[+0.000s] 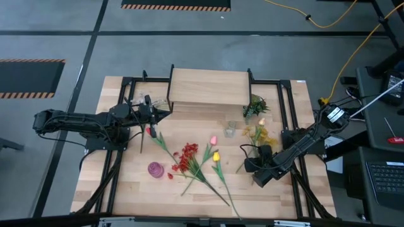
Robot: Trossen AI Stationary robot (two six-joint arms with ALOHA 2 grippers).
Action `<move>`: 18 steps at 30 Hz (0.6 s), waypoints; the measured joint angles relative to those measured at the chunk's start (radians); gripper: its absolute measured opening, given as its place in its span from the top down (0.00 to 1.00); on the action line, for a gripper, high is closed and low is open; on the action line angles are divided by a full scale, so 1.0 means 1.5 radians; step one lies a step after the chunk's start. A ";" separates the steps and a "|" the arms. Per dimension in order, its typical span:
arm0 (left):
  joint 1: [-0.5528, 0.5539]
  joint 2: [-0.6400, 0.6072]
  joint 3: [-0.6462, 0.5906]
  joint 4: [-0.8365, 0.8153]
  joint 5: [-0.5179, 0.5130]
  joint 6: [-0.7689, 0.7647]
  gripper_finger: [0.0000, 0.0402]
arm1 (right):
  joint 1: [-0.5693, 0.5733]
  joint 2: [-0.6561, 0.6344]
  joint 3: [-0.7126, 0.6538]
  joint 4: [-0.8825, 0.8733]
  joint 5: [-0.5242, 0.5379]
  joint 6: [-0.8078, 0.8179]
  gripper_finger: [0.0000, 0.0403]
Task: Pick and place flowers into a vace then onto a shelf
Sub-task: Put the yellow flowers into the transparent vase
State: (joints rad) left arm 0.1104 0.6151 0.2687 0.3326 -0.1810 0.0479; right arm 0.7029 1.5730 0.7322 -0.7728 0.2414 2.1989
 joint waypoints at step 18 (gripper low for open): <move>0.000 0.000 0.000 0.000 0.000 0.000 0.99 | -0.001 -0.032 0.013 -0.095 -0.056 -0.029 0.98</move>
State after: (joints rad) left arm 0.1101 0.6147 0.2687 0.3328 -0.1810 0.0479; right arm 0.7013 1.5254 0.7520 -0.9147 0.1570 2.1555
